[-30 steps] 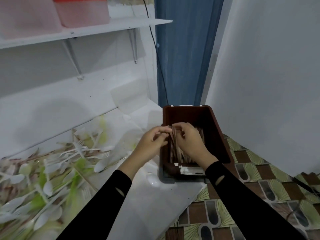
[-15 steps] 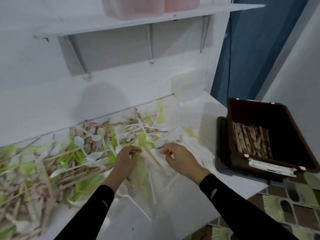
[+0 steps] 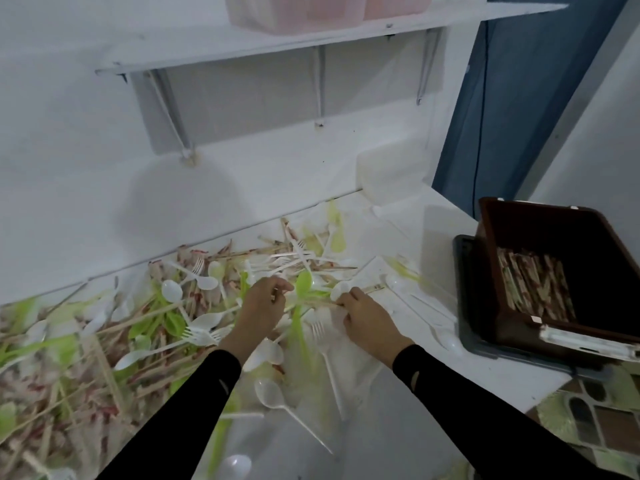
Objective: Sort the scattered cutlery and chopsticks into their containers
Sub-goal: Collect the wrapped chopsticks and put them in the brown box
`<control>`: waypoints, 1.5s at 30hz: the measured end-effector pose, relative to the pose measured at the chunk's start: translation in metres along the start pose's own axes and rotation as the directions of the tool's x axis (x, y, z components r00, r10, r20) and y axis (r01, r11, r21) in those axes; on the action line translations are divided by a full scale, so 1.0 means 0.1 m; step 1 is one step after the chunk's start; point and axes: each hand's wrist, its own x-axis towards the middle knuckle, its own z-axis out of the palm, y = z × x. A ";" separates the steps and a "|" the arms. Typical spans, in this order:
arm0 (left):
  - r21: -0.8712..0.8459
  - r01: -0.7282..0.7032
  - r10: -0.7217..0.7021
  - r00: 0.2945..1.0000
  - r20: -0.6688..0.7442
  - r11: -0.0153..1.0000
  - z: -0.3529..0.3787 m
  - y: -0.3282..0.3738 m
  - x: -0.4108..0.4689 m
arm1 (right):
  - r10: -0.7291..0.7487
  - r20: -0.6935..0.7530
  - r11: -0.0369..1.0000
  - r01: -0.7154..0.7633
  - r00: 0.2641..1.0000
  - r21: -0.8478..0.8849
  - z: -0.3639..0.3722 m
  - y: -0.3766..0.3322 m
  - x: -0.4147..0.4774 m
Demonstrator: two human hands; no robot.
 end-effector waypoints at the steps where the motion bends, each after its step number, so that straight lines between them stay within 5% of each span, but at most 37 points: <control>1: -0.005 -0.006 0.005 1.000 -0.031 1.000 0.00 0.01 0.10 | -0.030 -0.004 0.999 0.030 1.000 -0.034 -0.03 0.04 0.02; 4: -0.076 -0.009 0.003 0.997 -0.081 0.997 0.03 0.06 0.36 | -0.085 -0.049 0.994 0.081 0.995 -0.073 -0.04 0.15 0.09; 7: -0.120 -0.034 0.040 0.998 0.049 0.992 0.15 0.14 0.58 | -0.115 -0.039 0.985 0.109 0.993 -0.134 -0.03 0.22 0.16; 12: 0.106 -0.340 0.283 0.891 0.355 0.935 0.42 0.26 0.95 | -0.146 -0.001 0.966 0.142 0.989 -0.215 0.00 0.28 0.31; 18: 0.440 -0.535 0.190 0.764 0.617 0.721 0.46 0.25 1.30 | -0.173 -0.010 0.928 0.160 0.985 -0.336 0.01 0.38 0.33; 31: 0.473 -0.580 0.237 0.762 0.602 0.663 0.39 0.07 1.16 | -0.351 -0.211 0.936 0.332 0.912 -0.120 -0.16 0.44 0.22; 34: 0.387 -0.665 0.409 0.720 0.561 0.639 0.44 0.01 1.14 | -0.283 -0.287 0.959 0.279 0.915 -0.057 -0.27 0.44 0.25; 39: 0.467 -0.534 0.214 0.788 0.577 0.704 0.42 0.00 1.11 | -0.206 -0.308 0.975 0.223 0.929 0.019 -0.46 0.39 0.37; 45: 0.398 -0.502 0.351 0.849 0.395 0.768 0.45 -0.10 0.88 | -0.013 -0.212 0.960 0.072 0.977 0.271 -0.59 0.25 0.68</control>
